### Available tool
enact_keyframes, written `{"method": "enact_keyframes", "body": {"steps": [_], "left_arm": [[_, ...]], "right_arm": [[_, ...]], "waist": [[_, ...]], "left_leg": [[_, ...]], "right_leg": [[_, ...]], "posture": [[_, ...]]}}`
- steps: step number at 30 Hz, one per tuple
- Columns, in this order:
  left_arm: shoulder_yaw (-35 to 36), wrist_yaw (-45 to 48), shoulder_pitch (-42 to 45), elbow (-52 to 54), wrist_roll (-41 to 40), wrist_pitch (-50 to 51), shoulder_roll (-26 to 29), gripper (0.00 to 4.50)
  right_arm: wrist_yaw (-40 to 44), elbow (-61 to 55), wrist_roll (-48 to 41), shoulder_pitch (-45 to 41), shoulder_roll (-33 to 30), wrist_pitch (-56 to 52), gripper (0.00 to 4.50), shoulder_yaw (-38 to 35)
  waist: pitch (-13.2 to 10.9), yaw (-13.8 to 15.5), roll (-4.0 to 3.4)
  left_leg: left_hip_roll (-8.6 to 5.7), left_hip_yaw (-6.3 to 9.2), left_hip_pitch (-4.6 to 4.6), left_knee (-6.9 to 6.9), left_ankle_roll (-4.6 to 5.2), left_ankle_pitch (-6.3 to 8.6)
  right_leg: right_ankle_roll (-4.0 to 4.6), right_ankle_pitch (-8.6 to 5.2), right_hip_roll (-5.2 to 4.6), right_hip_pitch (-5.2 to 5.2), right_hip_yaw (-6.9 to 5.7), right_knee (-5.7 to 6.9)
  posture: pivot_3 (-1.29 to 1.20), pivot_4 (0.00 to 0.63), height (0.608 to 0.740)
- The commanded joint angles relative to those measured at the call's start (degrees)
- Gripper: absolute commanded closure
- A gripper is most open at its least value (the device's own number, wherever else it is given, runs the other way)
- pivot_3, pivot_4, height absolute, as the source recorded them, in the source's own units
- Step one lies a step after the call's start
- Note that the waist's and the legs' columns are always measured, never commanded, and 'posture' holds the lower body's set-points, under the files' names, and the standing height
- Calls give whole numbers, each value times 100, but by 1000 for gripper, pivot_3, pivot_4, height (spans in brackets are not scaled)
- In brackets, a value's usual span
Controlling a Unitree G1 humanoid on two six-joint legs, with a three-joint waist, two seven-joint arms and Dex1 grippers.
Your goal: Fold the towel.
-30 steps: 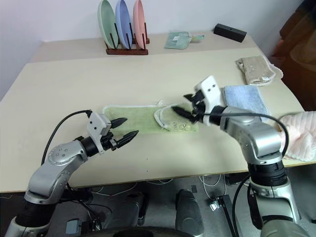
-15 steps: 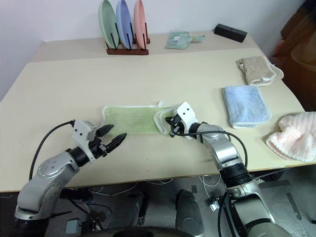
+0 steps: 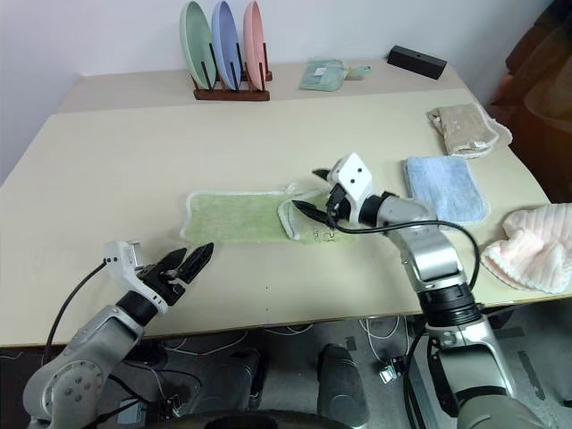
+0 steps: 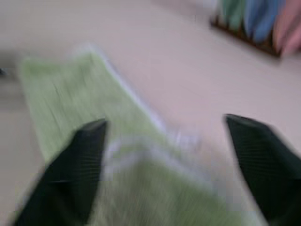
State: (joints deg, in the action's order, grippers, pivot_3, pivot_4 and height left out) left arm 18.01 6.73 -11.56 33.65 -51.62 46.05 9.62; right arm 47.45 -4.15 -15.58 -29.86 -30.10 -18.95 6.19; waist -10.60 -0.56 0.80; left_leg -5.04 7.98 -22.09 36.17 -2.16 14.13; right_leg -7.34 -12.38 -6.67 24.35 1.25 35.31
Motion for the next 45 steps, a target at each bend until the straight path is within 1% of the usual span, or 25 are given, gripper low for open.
{"method": "enact_keyframes", "body": {"steps": [1, 3, 7, 8, 10, 16, 17, 18, 20, 22, 25, 26, 29, 31, 33, 35, 38, 41, 42, 44, 45], "left_arm": [[412, -949, 522, -358, -768, 174, -276, 0], [594, -1445, 919, -721, -1146, 187, -468, 0], [617, -2003, 1561, -1303, -1374, 235, -590, 0], [583, -2100, 1741, -1478, -1405, 229, -626, 245], [526, -2227, 1961, -1675, -1414, 223, -659, 889], [528, -2334, 2200, -1811, -1461, 60, -722, 3690], [568, -2300, 2237, -1794, -1465, -35, -733, 4271], [607, -2244, 2258, -1752, -1468, -128, -739, 4460], [630, -2179, 2266, -1705, -1480, -242, -732, 4460], [816, -1960, 2275, -1464, -1427, -491, -461, 4460], [1262, -1509, 2172, -1126, -1488, -739, 249, 4460], [1306, -1415, 2122, -1076, -1496, -757, 412, 4460], [1532, -888, 1967, -1027, -1440, -697, 1253, 4460], [1500, -526, 1968, -994, -1325, -646, 1755, 4460], [1303, -241, 2048, -937, -1259, -601, 2064, 4460], [784, 87, 2207, -712, -1062, -533, 2301, 4460], [-357, 532, 2557, -327, -614, -369, 2461, 4460], [-1574, 902, 2854, -171, 89, -363, 2410, 4460], [-2000, 948, 2970, -232, 433, -382, 2375, 4460], [-2501, 1008, 3087, -370, 902, -429, 2306, 4460], [-2929, 1076, 3159, -518, 1263, -457, 2271, 4460]], "right_arm": [[205, -459, -143, -74, -38, 26, 52, -19], [246, -592, -160, -69, -26, 9, 52, 13], [239, -693, -89, -25, 29, 50, 52, 73], [216, -714, -63, -6, 47, 67, 7, 92], [172, -774, -33, 28, 69, 78, 0, 112], [70, -977, -20, 193, 31, 35, 0, 114], [50, -1034, -19, 245, 17, 18, 0, 114], [34, -1081, -21, 283, 10, 0, 0, 112], [11, -1139, -26, 323, 1, -23, 0, 110], [-24, -1207, -31, 386, -27, -69, 0, 85], [-52, -1250, -24, 456, -107, -100, 0, 27], [-55, -1250, -26, 463, -124, -102, 0, 16], [-54, -1162, -29, 459, -161, -90, 0, -4], [-56, -1074, -4, 457, -164, -56, 0, 26], [-62, -993, 30, 454, -139, -17, 0, 71], [-76, -924, 72, 482, -99, 18, 0, 122], [-84, -839, 143, 534, -55, 65, 0, 167], [-107, -795, 197, 584, -33, 102, 0, 167], [-127, -787, 213, 598, -25, 106, 0, 156], [-167, -796, 231, 623, -12, 102, 0, 144], [-208, -827, 245, 659, -13, 86, 0, 123]], "waist": [[2, 11, 3], [2, 27, 4], [2, 38, 4], [2, 54, 4], [2, 89, 4], [1, 133, 7], [1, 132, 7], [0, 131, 8], [0, 129, 8], [-1, 113, 10], [-1, 77, 10], [-1, 71, 9], [-1, 84, 9], [-1, 98, 9], [-3, 135, 13], [-3, 141, 14], [-3, 140, 16], [-3, 103, 15], [-3, 83, 15], [-3, 19, 13], [-3, -11, 13]], "left_leg": [[-1, 0, 0, 1, 0, 0], [-1, 0, -2, 5, 0, 0], [-6, -2, -2, 6, -1, 0], [-6, -1, -2, 6, -1, -1], [-8, -4, -2, 9, -2, -1], [-10, -3, -8, 8, -2, -1], [-10, -3, -8, 8, -2, -1], [-10, -3, -8, 8, -2, -1], [-9, -3, -8, 8, -3, -1], [-9, -4, -8, 7, -3, -1], [-4, -5, -8, 1, -3, -1], [-3, -6, -8, -2, -4, -1], [-3, -9, -8, -3, -4, -1], [-4, -9, -9, -2, -3, -1], [-4, -7, -11, 0, -3, -1], [-7, -6, -12, 3, -3, -1], [-11, -3, -15, 7, -3, -1], [-11, -6, -15, 2, -3, -1], [-10, -8, -13, -1, -3, -1], [-8, -11, -13, -5, -3, -1], [-7, -11, -13, -7, -3, -1]], "right_leg": [[0, 0, 0, 0, -1, 0], [0, 0, -3, -2, 0, 0], [0, 1, -3, -2, 0, 0], [0, 1, -2, -2, -1, 0], [1, 1, -2, -2, 0, 0], [1, 2, -3, -1, 1, -8], [1, 2, -3, -1, 1, -8], [1, 2, -2, -1, 1, -8], [1, 2, -2, -1, 1, -8], [1, 2, -2, 0, 1, -8], [2, 2, 4, 8, 1, -7], [3, 2, 6, 10, 1, -7], [4, 2, 4, 10, 3, -9], [5, 1, 3, 10, 3, -10], [8, 0, 3, 8, 2, -10], [10, -1, 0, 4, 3, -13], [9, 0, -1, 0, 3, -15], [6, 2, -1, 4, 4, -15], [5, 2, 0, 6, 3, -14], [4, 3, 2, 12, 5, -12], [4, 3, 3, 13, 4, -11]], "posture": [[0, 150, 737], [0, 150, 737], [0, 150, 737], [0, 150, 737], [0, 150, 737], [0, 150, 737], [0, 150, 737], [0, 150, 737], [0, 150, 737], [0, 150, 737], [0, 150, 737], [0, 150, 737], [0, 150, 737], [0, 150, 737], [0, 150, 737], [0, 150, 737], [0, 150, 737], [0, 150, 737], [0, 150, 737], [0, 150, 737], [0, 150, 737]]}}
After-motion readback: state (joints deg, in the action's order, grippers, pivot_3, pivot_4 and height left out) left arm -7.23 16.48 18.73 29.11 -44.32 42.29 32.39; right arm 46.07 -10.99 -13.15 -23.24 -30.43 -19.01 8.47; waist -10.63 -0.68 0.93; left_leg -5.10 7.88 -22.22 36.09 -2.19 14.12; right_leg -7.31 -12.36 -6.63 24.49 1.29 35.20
